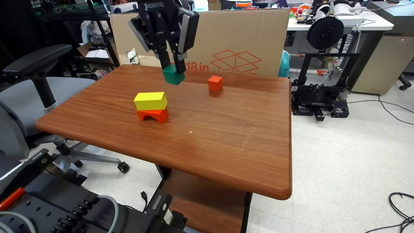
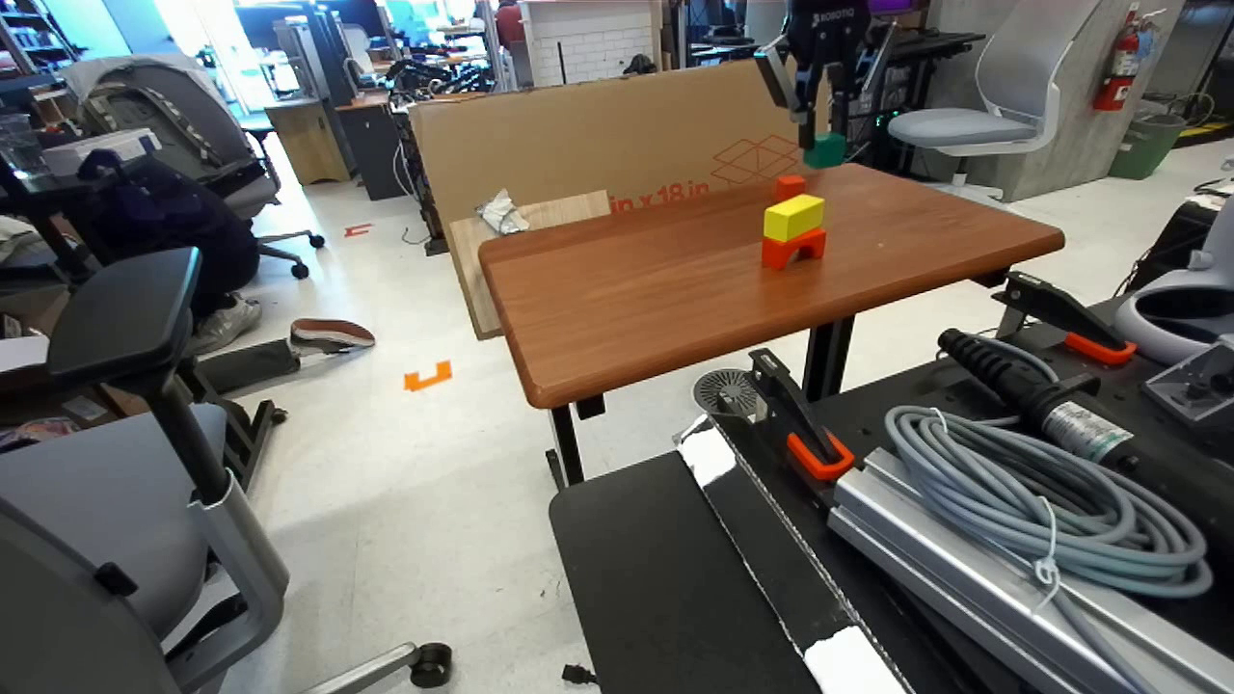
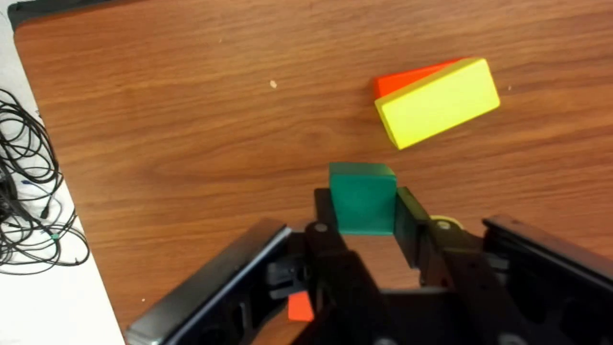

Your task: Pick up the green object and put it on the table

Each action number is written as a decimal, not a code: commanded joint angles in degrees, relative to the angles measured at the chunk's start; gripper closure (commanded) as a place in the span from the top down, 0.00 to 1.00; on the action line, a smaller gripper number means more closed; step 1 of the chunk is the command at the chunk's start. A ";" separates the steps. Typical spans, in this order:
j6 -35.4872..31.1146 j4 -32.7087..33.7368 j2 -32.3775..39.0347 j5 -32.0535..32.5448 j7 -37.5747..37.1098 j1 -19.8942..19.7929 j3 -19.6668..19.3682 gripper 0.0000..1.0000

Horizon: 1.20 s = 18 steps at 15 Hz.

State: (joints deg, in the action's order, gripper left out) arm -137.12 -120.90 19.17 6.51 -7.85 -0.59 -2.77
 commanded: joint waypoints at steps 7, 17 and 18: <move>3.77 17.41 13.20 -0.19 4.48 0.30 0.43 0.09; 10.07 29.28 23.28 -0.38 6.14 1.19 0.84 0.09; 11.13 30.21 23.86 -0.40 6.37 1.19 0.93 0.09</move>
State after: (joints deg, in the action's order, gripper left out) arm -129.96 -95.60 40.28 6.49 -3.01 0.57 -2.09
